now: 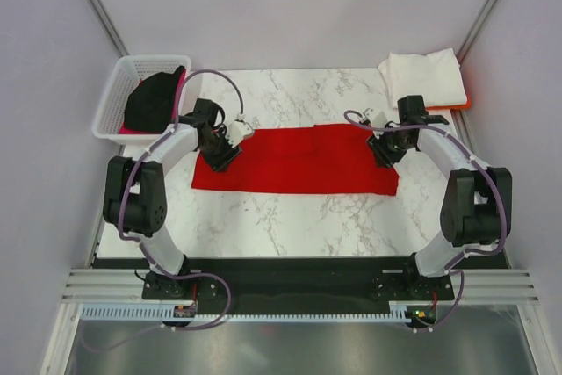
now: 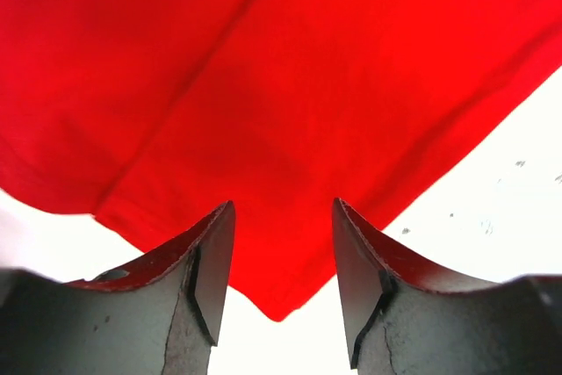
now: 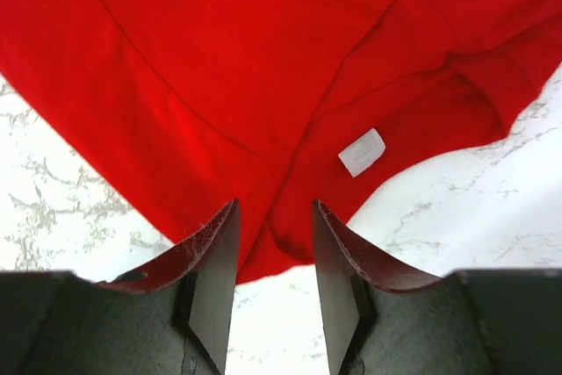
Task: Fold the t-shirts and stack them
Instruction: Fold the tshirt
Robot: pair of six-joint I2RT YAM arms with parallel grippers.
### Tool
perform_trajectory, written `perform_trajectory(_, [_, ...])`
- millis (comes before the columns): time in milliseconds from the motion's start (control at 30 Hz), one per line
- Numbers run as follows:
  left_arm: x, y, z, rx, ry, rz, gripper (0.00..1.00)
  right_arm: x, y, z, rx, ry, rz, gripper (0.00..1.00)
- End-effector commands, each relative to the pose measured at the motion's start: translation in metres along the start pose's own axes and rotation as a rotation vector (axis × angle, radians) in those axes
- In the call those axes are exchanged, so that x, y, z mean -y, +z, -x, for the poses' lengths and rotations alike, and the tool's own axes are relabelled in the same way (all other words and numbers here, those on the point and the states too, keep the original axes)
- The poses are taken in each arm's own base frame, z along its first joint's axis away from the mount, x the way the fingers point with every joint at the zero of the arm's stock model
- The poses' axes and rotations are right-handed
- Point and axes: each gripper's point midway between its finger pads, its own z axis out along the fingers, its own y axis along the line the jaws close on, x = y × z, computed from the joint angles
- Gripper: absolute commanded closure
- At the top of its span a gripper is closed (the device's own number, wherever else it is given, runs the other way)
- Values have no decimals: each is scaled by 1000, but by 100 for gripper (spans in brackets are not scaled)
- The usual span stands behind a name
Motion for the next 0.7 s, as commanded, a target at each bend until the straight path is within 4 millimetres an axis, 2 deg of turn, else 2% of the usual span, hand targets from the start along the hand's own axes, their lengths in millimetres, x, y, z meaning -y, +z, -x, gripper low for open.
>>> perform_trajectory(0, [-9,7,-14,-28,35,26,45,-1,19,2,11,90,15,53])
perform_trajectory(67, [-9,22,-24,-68,3,17,46,6,35,6,5,109,-11,54])
perform_trajectory(133, [-14,30,-26,-86,-38,30,48,16,52,5,-33,113,-56,55])
perform_trajectory(167, [-14,38,-31,-113,-56,22,48,20,55,15,-26,92,-70,55])
perform_trajectory(233, [-13,42,-34,-129,-77,22,49,28,69,14,-61,93,-99,55])
perform_trajectory(300, [-8,43,-42,-154,-81,15,50,34,78,25,-67,75,-117,55])
perform_trajectory(333, [-4,43,-44,-162,-77,11,50,38,89,18,-112,74,-132,56])
perform_trajectory(367, [-2,42,-48,-178,-71,13,50,42,93,27,-112,59,-147,56])
perform_trajectory(400, [5,40,-54,-190,-66,8,50,45,98,29,-123,56,-156,56])
perform_trajectory(433, [10,39,-58,-203,-52,1,50,49,109,22,-161,57,-169,57])
perform_trajectory(500, [21,33,-69,-231,-33,-3,50,65,115,32,-165,61,-214,57])
perform_trajectory(533, [28,32,-70,-243,-17,-10,50,68,128,27,-194,66,-211,57])
perform_trajectory(567, [35,28,-75,-263,-10,-22,50,84,126,41,-177,62,-256,57])
perform_trajectory(633, [51,20,-76,-276,23,-38,50,93,141,44,-191,54,-257,57])
perform_trajectory(667, [60,15,-78,-289,31,-56,50,107,138,67,-148,38,-286,57])
